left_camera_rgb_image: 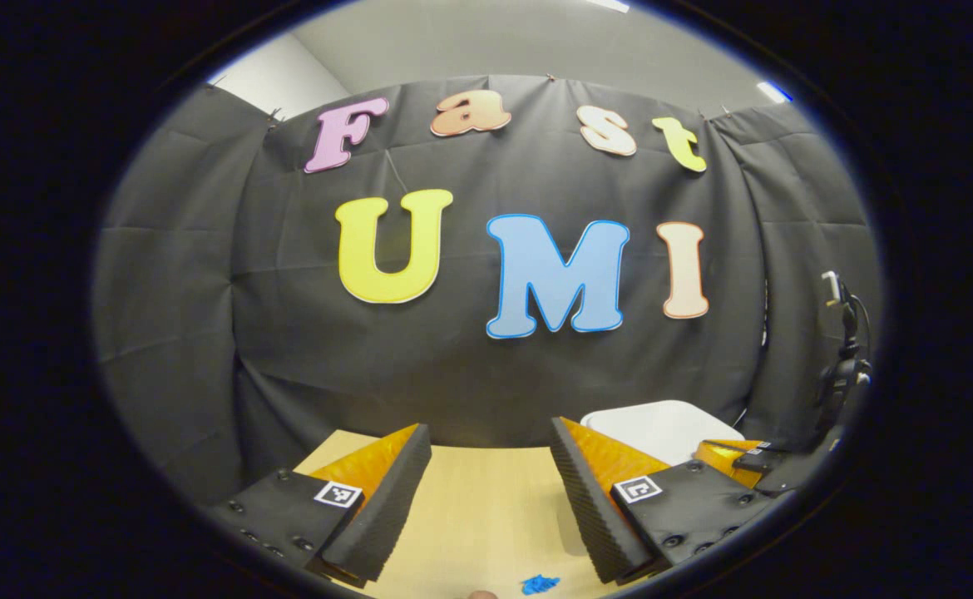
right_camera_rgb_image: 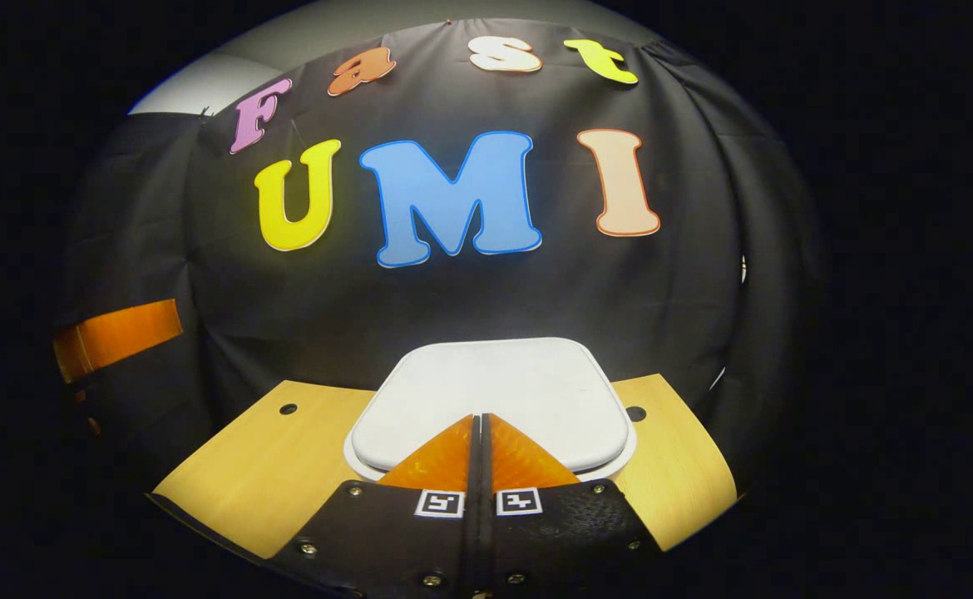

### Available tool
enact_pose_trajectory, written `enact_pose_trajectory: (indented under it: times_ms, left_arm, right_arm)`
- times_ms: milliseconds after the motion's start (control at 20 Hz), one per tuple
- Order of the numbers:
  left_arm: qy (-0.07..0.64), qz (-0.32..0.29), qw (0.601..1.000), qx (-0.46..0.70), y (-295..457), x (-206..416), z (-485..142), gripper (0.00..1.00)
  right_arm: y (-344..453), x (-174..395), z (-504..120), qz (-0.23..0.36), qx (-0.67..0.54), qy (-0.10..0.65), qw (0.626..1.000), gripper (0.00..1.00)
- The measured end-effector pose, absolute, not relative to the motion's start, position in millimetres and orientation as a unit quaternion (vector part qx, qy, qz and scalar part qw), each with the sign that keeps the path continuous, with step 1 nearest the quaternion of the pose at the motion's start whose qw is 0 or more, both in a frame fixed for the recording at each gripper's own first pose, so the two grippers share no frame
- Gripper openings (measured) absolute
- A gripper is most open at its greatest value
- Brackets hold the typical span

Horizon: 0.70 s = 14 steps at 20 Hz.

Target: Press the lid of the desktop garbage bin to open it, pick up the crumpled paper on the desktop and throw it into the bin, then pick up the pop can on the desktop and drop it into the bin, and finally close the garbage bin lid.

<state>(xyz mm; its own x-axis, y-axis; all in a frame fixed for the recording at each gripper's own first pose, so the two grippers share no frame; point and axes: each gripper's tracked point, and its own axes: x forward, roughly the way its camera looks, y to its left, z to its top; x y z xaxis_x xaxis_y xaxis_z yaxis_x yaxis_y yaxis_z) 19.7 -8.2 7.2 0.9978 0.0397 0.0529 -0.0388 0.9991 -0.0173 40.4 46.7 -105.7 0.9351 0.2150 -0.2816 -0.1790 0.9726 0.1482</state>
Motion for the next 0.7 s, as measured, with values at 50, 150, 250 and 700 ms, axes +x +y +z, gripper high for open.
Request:
enact_pose_trajectory:
  times_ms: [50, 150, 250, 700]
  left_arm:
    - [-0.026, 0.018, 0.999, -0.009, -8, 20, 8, 0.96]
    - [-0.027, 0.015, 0.999, -0.008, -11, 21, 8, 0.96]
    - [-0.029, 0.011, 0.999, -0.006, -14, 21, 8, 0.96]
    - [-0.032, 0.005, 0.999, -0.008, -21, 19, 10, 0.96]
  right_arm:
    - [45, 40, -98, 0.100, 0.060, 0.141, 0.983, 0.00]
    - [43, 39, -79, 0.099, 0.059, 0.121, 0.986, 0.00]
    - [39, 39, -60, 0.097, 0.058, 0.101, 0.989, 0.00]
    - [22, 33, -14, 0.080, 0.055, 0.048, 0.994, 0.00]
